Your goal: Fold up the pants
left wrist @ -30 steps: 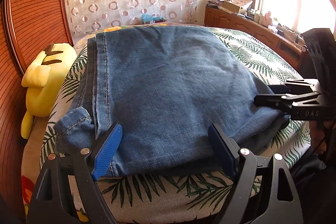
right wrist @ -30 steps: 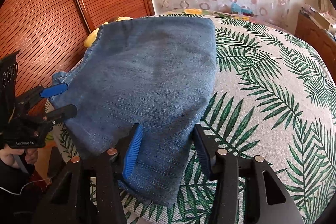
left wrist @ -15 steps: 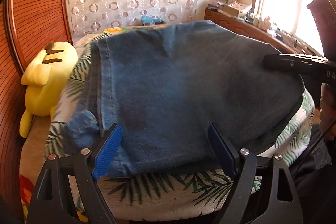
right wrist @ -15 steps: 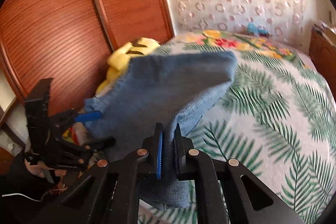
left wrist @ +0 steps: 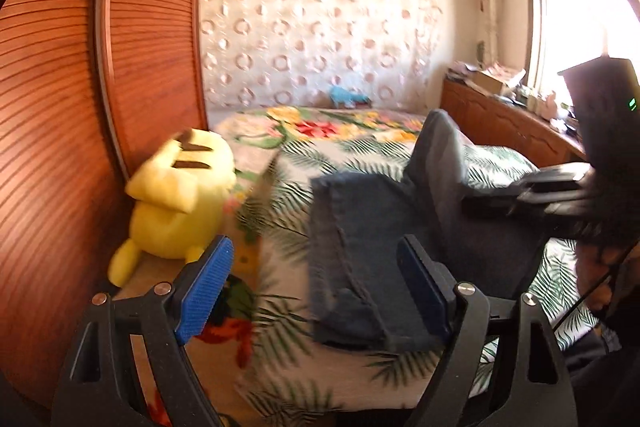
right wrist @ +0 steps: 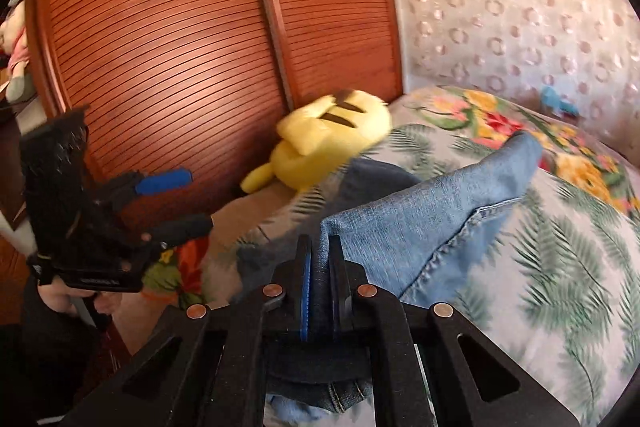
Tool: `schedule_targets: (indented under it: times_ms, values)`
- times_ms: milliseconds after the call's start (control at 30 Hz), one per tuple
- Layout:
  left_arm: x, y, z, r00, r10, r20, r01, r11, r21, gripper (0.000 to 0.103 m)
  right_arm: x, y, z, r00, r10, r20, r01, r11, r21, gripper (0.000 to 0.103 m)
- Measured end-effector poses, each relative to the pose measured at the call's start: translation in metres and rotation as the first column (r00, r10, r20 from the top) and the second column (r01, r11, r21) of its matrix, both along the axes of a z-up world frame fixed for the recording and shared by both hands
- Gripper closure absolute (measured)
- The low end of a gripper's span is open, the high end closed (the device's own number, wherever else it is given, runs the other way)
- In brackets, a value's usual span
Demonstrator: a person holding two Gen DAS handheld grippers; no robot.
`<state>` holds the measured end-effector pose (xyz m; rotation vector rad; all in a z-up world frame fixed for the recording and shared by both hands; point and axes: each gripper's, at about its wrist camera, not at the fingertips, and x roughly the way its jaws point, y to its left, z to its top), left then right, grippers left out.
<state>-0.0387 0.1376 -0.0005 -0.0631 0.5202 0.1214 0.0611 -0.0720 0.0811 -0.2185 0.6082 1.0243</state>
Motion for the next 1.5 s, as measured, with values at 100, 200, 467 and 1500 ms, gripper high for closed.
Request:
schedule_targets:
  times_ms: [100, 200, 467, 1500]
  values:
    - [-0.007, 0.01, 0.009, 0.999, 0.03, 0.022, -0.03, 0.999, 0.02, 0.019, 0.011, 0.03, -0.009, 0.998, 0.06, -0.027, -0.061, 0.998, -0.02, 0.096]
    - [-0.012, 0.018, 0.017, 0.998, 0.047, 0.043, -0.049, 0.998, 0.034, 0.019, 0.027, 0.054, -0.023, 0.993, 0.095, -0.063, -0.098, 0.994, -0.044, 0.096]
    - [-0.017, 0.026, 0.023, 0.996, 0.066, 0.067, -0.068, 0.997, 0.036, 0.019, 0.058, 0.088, -0.071, 0.974, 0.111, -0.197, -0.133, 0.986, -0.097, 0.096]
    - [0.041, -0.039, -0.046, 0.984, -0.122, -0.132, 0.108, 0.988, -0.113, 0.019, 0.141, 0.009, -0.035, 0.978, -0.194, -0.075, 0.186, 0.977, -0.102, 0.049]
